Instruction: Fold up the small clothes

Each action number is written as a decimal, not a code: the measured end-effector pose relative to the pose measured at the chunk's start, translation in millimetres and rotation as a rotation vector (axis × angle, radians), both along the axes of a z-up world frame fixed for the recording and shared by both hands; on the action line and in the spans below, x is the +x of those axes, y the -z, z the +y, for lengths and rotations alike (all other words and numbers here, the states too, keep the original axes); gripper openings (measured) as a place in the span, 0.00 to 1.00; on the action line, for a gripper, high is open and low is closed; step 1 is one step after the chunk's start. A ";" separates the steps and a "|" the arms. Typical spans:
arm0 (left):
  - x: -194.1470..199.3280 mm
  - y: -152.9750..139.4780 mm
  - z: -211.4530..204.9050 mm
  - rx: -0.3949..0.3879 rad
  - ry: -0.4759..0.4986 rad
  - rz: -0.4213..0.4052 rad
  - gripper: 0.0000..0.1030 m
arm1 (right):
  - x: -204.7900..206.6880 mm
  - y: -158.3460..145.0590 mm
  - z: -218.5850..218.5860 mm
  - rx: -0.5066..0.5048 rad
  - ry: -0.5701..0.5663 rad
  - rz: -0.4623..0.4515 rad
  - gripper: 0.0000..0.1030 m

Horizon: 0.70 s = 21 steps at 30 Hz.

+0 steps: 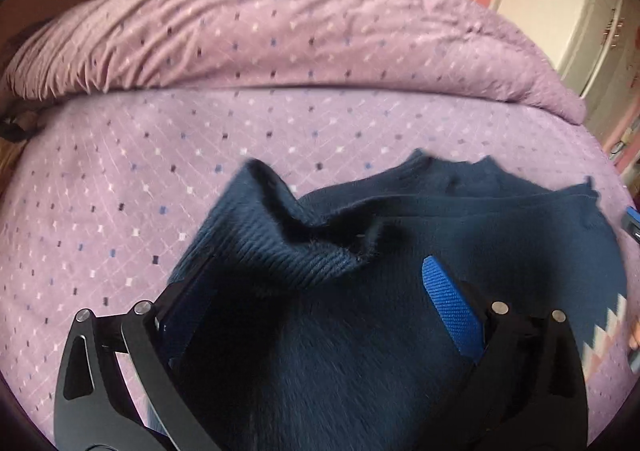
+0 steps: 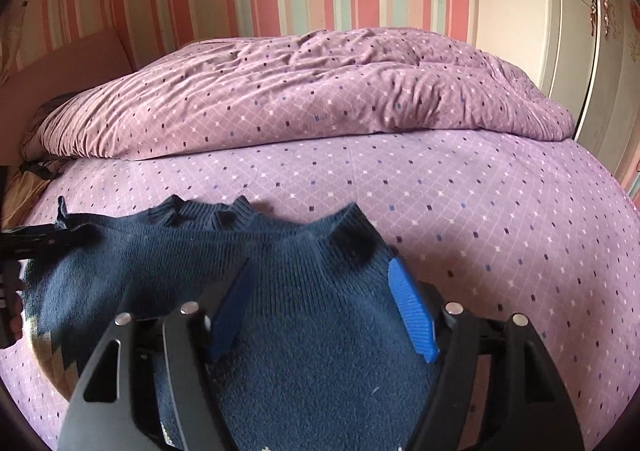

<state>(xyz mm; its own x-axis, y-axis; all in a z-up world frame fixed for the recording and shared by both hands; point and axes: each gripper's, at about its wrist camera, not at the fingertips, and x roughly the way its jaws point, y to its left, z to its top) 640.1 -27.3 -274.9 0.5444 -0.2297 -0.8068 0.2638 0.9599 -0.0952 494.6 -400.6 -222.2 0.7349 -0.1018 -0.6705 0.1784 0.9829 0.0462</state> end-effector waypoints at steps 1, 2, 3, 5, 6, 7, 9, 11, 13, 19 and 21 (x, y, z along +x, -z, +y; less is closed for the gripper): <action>7.4 8.2 -0.5 0.022 -0.011 0.014 0.97 | -1.3 1.4 -0.7 0.004 0.001 0.005 0.68; 13.2 13.7 0.2 0.037 -0.020 0.028 0.97 | -2.5 3.3 -1.4 0.008 0.000 0.012 0.68; 17.2 17.4 0.4 0.044 -0.024 0.042 0.97 | -2.8 4.3 -1.5 0.008 -0.001 0.015 0.68; 26.1 26.1 -0.6 0.067 -0.023 0.078 0.97 | -3.1 7.0 -1.2 0.003 -0.006 0.023 0.68; 28.7 29.9 -2.2 0.081 -0.019 0.089 0.97 | -2.0 8.4 -1.3 0.000 -0.008 0.031 0.68; 29.2 31.8 -3.6 0.096 -0.015 0.089 0.97 | 0.5 10.1 -1.2 -0.006 -0.008 0.043 0.68; 28.1 33.1 -7.9 0.129 -0.002 0.080 0.97 | 5.3 10.9 -0.8 -0.003 -0.013 0.051 0.68; 26.8 31.5 -7.4 0.130 -0.001 0.074 0.97 | 14.8 8.5 0.6 0.012 -0.026 0.051 0.68; 26.0 30.6 -5.1 0.120 -0.007 0.075 0.97 | 27.1 8.9 1.5 0.046 -0.051 0.064 0.68; 24.8 30.1 -6.8 0.129 -0.009 0.066 0.97 | 66.2 27.1 1.8 0.084 -0.073 0.143 0.68; 24.3 30.4 -6.9 0.131 -0.009 0.063 0.97 | 76.1 35.2 -2.9 0.080 -0.050 0.180 0.68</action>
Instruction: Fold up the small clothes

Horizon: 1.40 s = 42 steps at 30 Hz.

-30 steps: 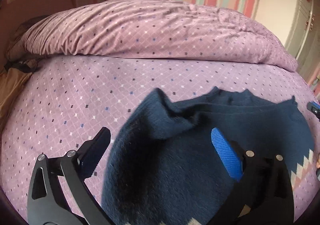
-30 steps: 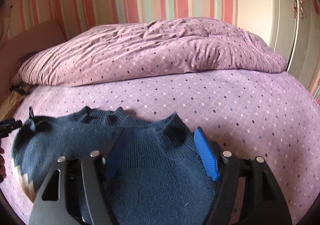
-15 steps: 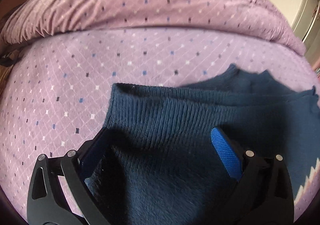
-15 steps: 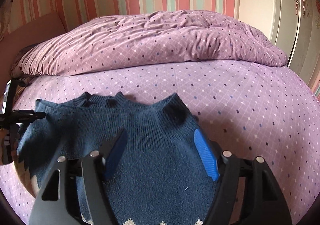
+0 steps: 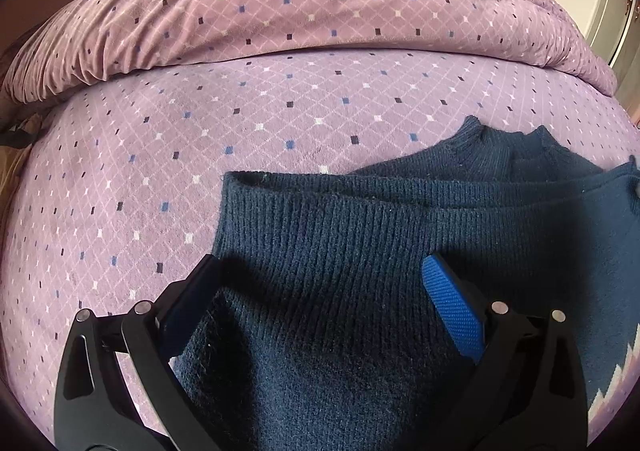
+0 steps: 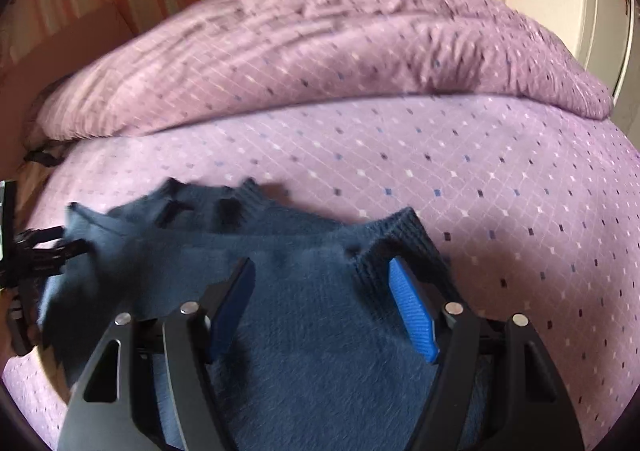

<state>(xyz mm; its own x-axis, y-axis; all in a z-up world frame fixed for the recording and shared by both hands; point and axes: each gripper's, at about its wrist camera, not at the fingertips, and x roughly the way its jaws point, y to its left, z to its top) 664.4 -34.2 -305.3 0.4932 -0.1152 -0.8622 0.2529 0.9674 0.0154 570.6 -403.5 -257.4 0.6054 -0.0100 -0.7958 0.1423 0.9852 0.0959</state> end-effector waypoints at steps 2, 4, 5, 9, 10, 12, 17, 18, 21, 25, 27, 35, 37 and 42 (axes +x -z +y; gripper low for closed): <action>0.2 0.9 0.2 0.002 0.003 -0.002 0.97 | 9.0 13.0 -7.6 0.007 0.021 0.050 0.68; 0.1 1.5 0.5 0.003 0.004 -0.007 0.97 | 13.2 23.4 -13.0 0.014 0.028 0.083 0.68; 0.0 1.5 0.6 0.004 0.004 -0.005 0.97 | 14.3 28.1 -12.9 0.012 0.026 0.097 0.68; 1.2 4.5 1.3 0.005 0.008 -0.001 0.97 | 17.5 45.4 -9.3 -0.012 0.017 0.146 0.68; 1.9 5.8 1.5 0.004 0.008 0.003 0.97 | 18.1 46.8 -8.8 -0.015 0.020 0.150 0.69; 3.4 7.9 1.4 0.003 0.006 0.009 0.97 | 20.3 47.2 -8.1 -0.021 0.022 0.162 0.69; -4.5 -9.9 -1.1 0.003 0.005 -0.026 0.97 | 10.1 21.6 1.1 -0.052 0.012 0.076 0.69; -11.2 -19.9 -3.0 0.001 0.012 -0.047 0.97 | 3.4 12.0 4.4 -0.059 0.007 0.040 0.70; -39.5 -46.2 -6.3 -0.016 0.020 -0.091 0.97 | -23.0 -16.9 19.8 -0.094 -0.011 -0.042 0.72; -89.0 -56.4 -10.1 -0.038 0.005 -0.084 0.97 | -73.7 -26.7 42.9 -0.113 -0.003 -0.053 0.72; -115.1 -51.1 -12.6 -0.047 -0.001 -0.063 0.97 | -96.1 -19.4 51.5 -0.122 0.002 -0.026 0.72; -162.9 -3.6 -10.5 -0.037 -0.026 0.045 0.97 | -151.1 27.7 67.4 -0.093 -0.005 0.080 0.72; -163.9 4.6 -11.9 0.001 -0.012 0.037 0.97 | -152.5 31.9 65.3 -0.086 -0.002 0.080 0.72; -158.1 12.0 -14.9 0.021 -0.009 0.046 0.97 | -152.6 47.0 62.6 -0.059 0.010 0.083 0.73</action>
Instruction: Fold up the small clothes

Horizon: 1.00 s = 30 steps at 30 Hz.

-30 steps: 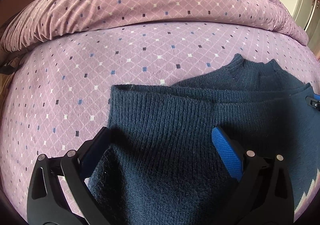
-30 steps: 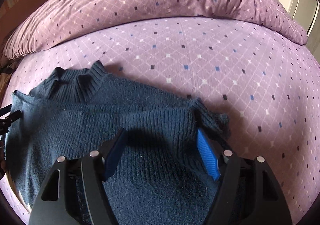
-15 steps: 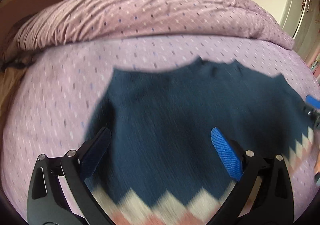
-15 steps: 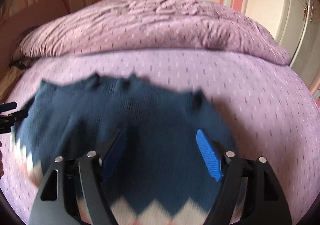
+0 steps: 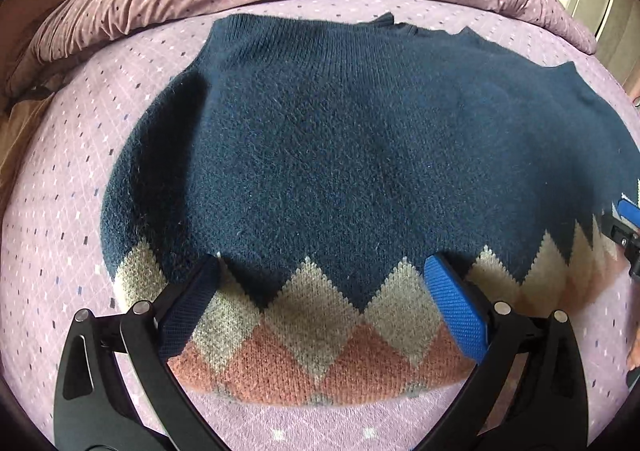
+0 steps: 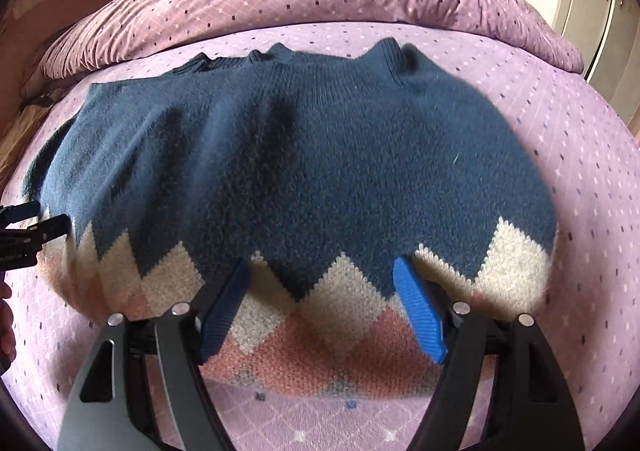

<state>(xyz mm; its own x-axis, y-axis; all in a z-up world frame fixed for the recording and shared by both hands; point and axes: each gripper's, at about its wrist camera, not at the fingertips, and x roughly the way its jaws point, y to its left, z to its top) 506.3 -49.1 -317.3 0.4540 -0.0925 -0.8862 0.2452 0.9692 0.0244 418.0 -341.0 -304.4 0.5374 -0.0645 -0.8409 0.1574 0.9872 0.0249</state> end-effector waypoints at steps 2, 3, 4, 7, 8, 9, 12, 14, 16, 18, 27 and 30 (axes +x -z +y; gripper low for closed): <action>-0.1 -0.6 -0.6 0.003 -0.002 0.000 0.97 | -1.9 1.5 1.7 -0.010 -0.001 -0.006 0.73; -0.7 -1.2 -1.0 0.007 -0.003 -0.002 0.97 | -1.2 1.2 1.2 -0.006 0.001 -0.009 0.73; -1.2 -2.2 -1.1 0.007 -0.007 -0.003 0.97 | -1.9 1.9 -0.1 0.004 0.004 -0.014 0.74; -3.1 -7.4 -2.3 0.003 -0.025 0.003 0.97 | -2.6 2.4 -0.3 0.003 -0.001 -0.018 0.74; -4.8 -9.5 -3.2 -0.005 -0.032 0.006 0.97 | -2.7 1.9 -0.7 0.006 -0.002 -0.019 0.74; -5.5 -13.0 -4.3 -0.022 -0.041 0.013 0.97 | -2.5 1.4 -1.7 0.009 -0.003 -0.019 0.74; -12.2 -23.5 -15.2 -0.052 -0.053 0.011 0.97 | -2.6 -2.9 -3.3 0.027 -0.013 -0.017 0.78; -18.9 -30.3 -29.1 -0.057 -0.039 -0.003 0.97 | -1.8 -6.4 -3.5 0.035 -0.027 -0.010 0.81; -24.1 -33.3 -40.3 -0.067 -0.026 -0.007 0.97 | -2.8 -12.2 -3.2 0.033 -0.030 -0.008 0.81; -28.6 -33.1 -54.5 -0.087 -0.012 0.004 0.97 | -5.0 -18.3 -5.5 0.032 -0.020 -0.013 0.81; -37.9 -27.3 -85.8 -0.084 0.038 0.012 0.97 | -37.8 -60.1 -48.1 0.058 0.105 -0.099 0.83; -37.0 -19.5 -87.9 -0.085 0.039 0.025 0.97 | -50.8 -55.5 -71.7 0.113 0.197 -0.102 0.83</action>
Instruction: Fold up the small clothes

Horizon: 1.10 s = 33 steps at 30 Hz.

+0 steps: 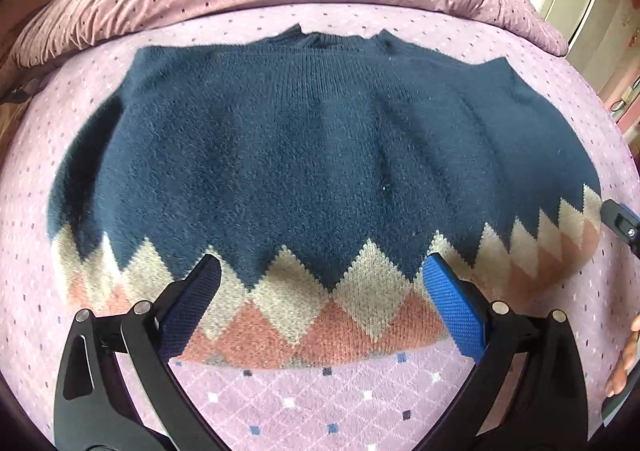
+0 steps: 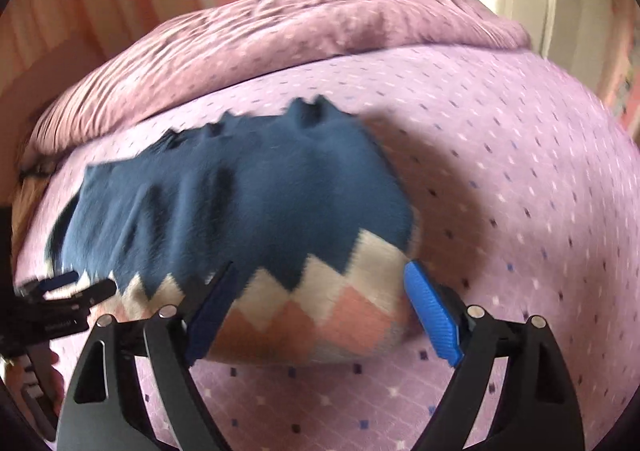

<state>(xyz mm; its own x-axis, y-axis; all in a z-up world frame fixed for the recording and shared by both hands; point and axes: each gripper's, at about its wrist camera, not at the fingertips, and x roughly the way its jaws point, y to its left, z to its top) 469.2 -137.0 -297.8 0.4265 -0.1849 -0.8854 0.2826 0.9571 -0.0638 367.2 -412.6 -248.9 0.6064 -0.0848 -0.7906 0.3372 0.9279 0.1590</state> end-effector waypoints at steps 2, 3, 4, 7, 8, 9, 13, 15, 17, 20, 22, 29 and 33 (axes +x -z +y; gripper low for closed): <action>1.1 4.9 -2.2 0.004 0.000 0.010 0.97 | -4.0 6.5 -11.1 0.027 0.041 0.014 0.83; 1.2 7.5 -3.7 0.007 0.003 0.015 0.97 | -6.5 10.4 -15.5 0.041 0.060 0.017 0.83; 1.1 8.8 -4.3 0.008 0.003 0.017 0.97 | -9.6 15.3 -20.9 0.070 0.084 0.020 0.83; 0.9 12.7 -5.7 -0.003 -0.001 0.033 0.97 | -15.8 33.1 -33.4 0.188 0.153 0.027 0.83; 0.7 13.3 -6.1 -0.002 -0.002 0.035 0.97 | -17.7 39.2 -35.7 0.224 0.172 0.026 0.83; 1.0 13.9 -6.6 0.002 0.001 0.035 0.97 | -19.2 44.6 -37.6 0.255 0.186 0.026 0.83; 2.7 15.0 -8.2 0.008 0.008 0.040 0.97 | -24.8 71.5 -44.0 0.448 0.279 0.024 0.83; 3.3 14.7 -9.2 0.013 0.013 0.040 0.97 | -29.9 82.0 -46.4 0.553 0.322 0.007 0.83; 4.3 14.9 -9.8 0.017 0.017 0.040 0.97 | -33.5 89.4 -45.3 0.632 0.376 -0.027 0.84; 5.4 15.3 -10.1 0.018 0.018 0.043 0.97 | -26.0 95.8 -40.2 0.706 0.393 -0.047 0.84; 5.9 15.9 -10.7 0.020 0.019 0.044 0.97 | -17.0 98.3 -35.5 0.728 0.406 -0.048 0.84; 6.2 18.0 -9.8 0.011 0.015 0.046 0.97 | 5.1 96.5 -31.6 0.648 0.430 -0.065 0.60; 6.9 20.2 -8.6 0.003 0.018 0.048 0.97 | 15.1 98.7 -32.9 0.611 0.391 -0.064 0.50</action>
<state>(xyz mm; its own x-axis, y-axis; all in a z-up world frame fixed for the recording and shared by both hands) 476.2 -145.5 -318.0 0.3798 -0.1899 -0.9054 0.2968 0.9520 -0.0752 382.3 -445.5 -347.6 0.6688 0.1405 -0.7300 0.5987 0.4803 0.6409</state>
